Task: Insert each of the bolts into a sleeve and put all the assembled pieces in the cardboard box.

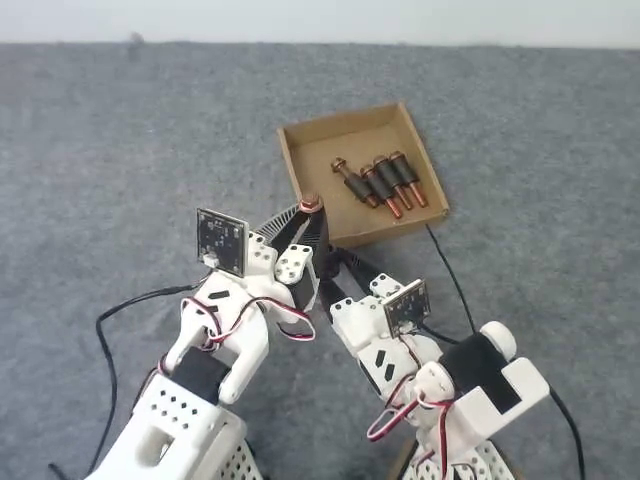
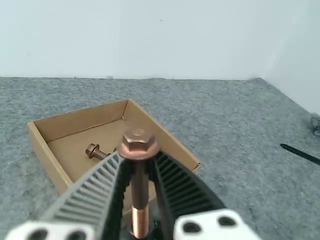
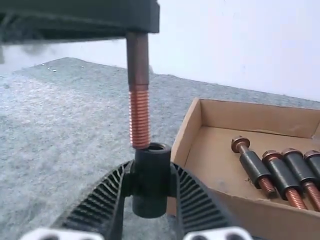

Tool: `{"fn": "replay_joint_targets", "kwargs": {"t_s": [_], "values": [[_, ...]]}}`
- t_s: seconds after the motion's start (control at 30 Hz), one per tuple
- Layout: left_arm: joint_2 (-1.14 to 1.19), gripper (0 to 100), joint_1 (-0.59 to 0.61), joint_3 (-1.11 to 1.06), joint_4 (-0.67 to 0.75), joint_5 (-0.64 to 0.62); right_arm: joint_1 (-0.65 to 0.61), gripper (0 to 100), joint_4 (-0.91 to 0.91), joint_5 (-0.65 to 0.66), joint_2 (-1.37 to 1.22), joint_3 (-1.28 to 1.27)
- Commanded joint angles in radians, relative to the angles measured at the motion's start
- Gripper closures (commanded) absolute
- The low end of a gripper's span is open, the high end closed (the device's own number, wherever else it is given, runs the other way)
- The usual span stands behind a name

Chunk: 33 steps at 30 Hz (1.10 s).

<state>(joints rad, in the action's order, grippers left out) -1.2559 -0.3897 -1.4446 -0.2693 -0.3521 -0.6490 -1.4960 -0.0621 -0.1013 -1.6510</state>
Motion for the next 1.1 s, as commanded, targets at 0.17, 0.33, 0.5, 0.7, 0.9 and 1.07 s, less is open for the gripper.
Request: {"fn": "replay_joint_targets", "kwargs": {"t_s": [0.17,0.33,0.5,0.7,0.9,1.07], "values": [[-0.031,99,0.008,0.021,0.044,0.005,0.013,99.1,0.001,-0.009,0.036,-0.026],[0.046,99,0.009,0.054,0.078,0.005,0.012,99.1,-0.001,-0.009,0.036,-0.026],[0.206,99,0.009,0.124,0.081,0.005,0.013,99.1,-0.004,-0.009,0.038,-0.026],[0.210,99,0.003,0.108,0.077,0.005,0.016,99.1,-0.007,-0.009,0.044,-0.028],[0.206,99,0.003,0.062,0.075,0.005,0.016,99.1,-0.007,-0.009,0.045,-0.028],[0.206,99,0.003,0.028,0.075,0.005,0.024,99.1,-0.007,-0.009,0.045,-0.028]]}}
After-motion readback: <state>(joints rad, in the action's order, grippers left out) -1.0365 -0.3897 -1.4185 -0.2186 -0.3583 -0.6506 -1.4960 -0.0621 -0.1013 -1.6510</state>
